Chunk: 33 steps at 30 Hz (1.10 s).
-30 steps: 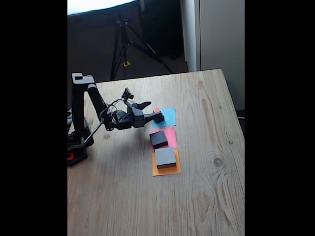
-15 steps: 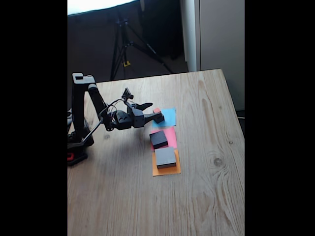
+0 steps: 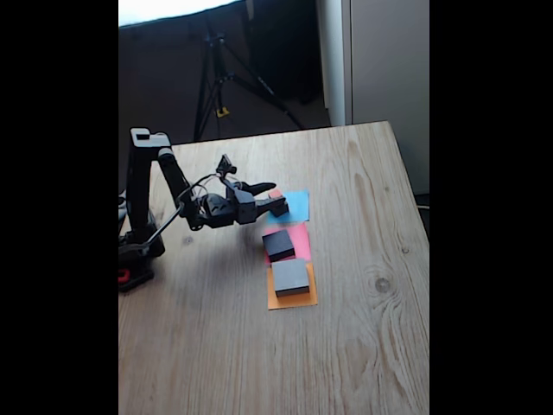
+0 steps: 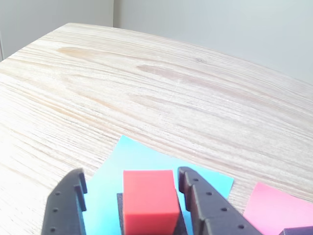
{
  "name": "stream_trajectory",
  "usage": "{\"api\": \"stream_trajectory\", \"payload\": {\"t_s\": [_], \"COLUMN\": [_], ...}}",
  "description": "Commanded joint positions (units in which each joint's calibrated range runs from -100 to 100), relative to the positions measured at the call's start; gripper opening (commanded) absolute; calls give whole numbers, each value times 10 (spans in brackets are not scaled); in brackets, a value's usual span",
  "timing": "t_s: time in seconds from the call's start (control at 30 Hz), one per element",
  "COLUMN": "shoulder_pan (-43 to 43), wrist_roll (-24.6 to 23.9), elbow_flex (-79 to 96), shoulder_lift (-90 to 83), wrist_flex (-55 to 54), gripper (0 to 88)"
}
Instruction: Tower of hanoi
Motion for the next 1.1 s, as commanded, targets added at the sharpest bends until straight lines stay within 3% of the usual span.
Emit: {"api": "stream_trajectory", "payload": {"t_s": [0.0,1.07], "shoulder_pan": [-9,-17], "wrist_roll": [7,7], "elbow_flex": [-20,-40], "shoulder_lift": [1,23], "wrist_flex": [-11,3], "gripper": [186,61]}}
